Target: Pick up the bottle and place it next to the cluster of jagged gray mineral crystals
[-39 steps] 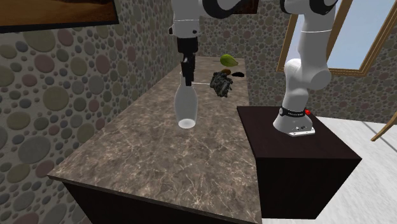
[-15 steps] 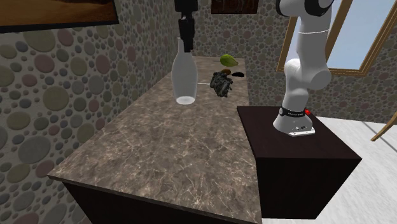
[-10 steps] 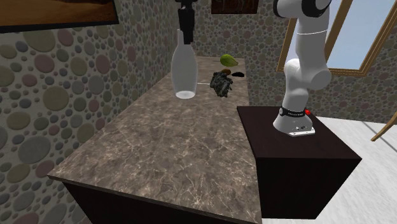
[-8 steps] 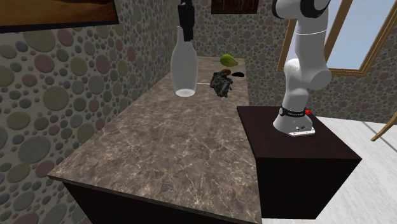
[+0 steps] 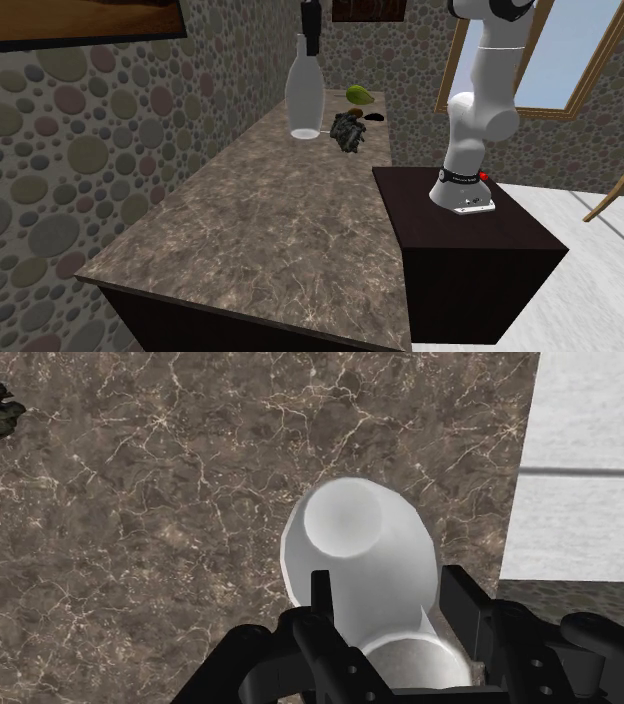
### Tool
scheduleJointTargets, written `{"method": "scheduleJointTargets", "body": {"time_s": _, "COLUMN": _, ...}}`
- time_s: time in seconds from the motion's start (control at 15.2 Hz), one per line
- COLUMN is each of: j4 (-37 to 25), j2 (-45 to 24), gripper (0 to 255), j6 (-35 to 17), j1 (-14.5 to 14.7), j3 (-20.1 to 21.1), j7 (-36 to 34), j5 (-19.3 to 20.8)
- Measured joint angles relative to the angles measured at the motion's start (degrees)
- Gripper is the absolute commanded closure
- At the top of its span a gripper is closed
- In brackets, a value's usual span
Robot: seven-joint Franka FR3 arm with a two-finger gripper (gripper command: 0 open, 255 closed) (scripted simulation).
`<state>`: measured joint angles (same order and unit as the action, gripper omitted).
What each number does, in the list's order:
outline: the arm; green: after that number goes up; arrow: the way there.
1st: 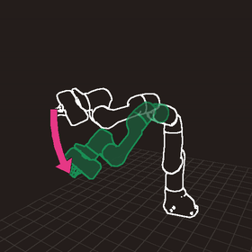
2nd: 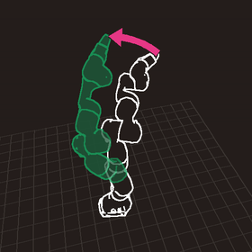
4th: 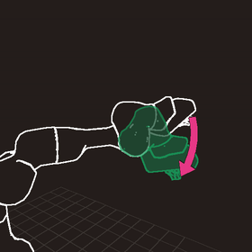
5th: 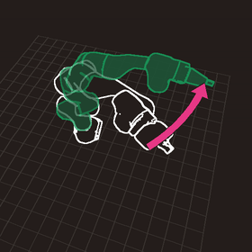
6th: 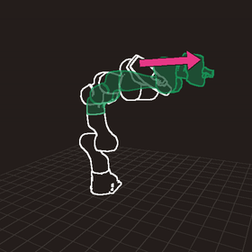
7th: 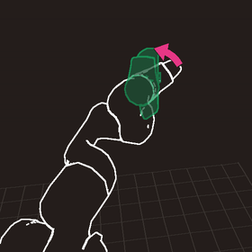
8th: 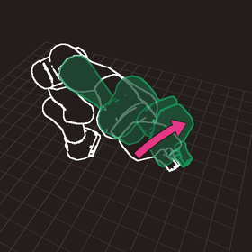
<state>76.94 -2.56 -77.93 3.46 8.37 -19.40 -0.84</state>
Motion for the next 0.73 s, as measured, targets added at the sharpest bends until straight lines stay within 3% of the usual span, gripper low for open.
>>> {"method": "scheduleJointTargets", "body": {"time_s": 0.73, "j4": 18.75, "j2": 16.73, "gripper": 255, "j6": -1.80, "j1": -6.06, "j3": -7.64, "j7": 13.70, "j5": -0.12}}
